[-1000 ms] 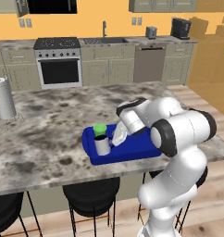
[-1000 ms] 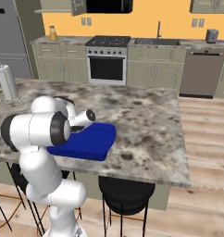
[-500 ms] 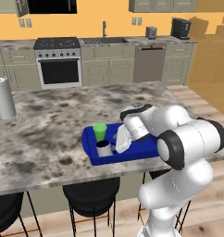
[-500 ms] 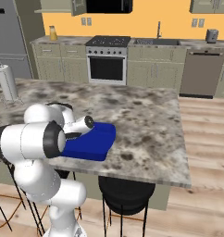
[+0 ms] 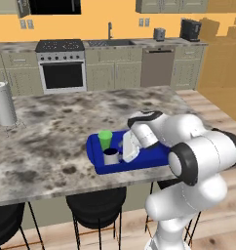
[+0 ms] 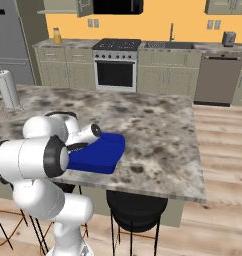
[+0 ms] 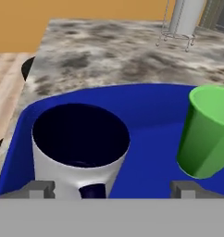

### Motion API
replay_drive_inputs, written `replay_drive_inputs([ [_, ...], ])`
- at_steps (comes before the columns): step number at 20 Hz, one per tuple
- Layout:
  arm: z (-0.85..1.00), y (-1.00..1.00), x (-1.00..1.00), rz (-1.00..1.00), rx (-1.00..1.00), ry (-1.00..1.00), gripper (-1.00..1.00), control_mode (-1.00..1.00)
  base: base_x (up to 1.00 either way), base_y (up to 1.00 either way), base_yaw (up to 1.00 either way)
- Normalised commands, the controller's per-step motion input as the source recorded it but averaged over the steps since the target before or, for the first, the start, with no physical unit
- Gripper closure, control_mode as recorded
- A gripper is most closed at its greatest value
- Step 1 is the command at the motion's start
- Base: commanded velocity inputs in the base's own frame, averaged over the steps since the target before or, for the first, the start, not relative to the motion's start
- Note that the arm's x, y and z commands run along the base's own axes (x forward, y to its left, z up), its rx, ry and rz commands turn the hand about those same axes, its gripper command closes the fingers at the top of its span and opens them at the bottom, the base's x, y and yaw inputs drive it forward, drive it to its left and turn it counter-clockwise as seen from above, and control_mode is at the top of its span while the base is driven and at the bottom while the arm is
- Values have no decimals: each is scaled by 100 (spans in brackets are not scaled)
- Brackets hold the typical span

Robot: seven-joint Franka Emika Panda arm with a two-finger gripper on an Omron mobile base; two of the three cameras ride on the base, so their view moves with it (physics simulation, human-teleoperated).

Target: There is a tray on the dining counter. Grab the cup, mug, and pitcher and place them on the tray. The pitcher may be placed next to the tray if it cannot fit the tray.

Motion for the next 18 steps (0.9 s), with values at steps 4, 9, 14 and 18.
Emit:
replay_drive_inputs([
  [4, 39, 0, 0, 8, 0, 9, -100, -100, 0, 0, 0],
  [9, 65, -1, -4, 3, 0, 12, -100, -100, 0, 0, 0],
  [14, 77, -10, -27, -2, -3, 17, -100, -100, 0, 0, 0],
  [18, 61, -27, -56, -23, -1, 16, -100, -100, 0, 0, 0],
])
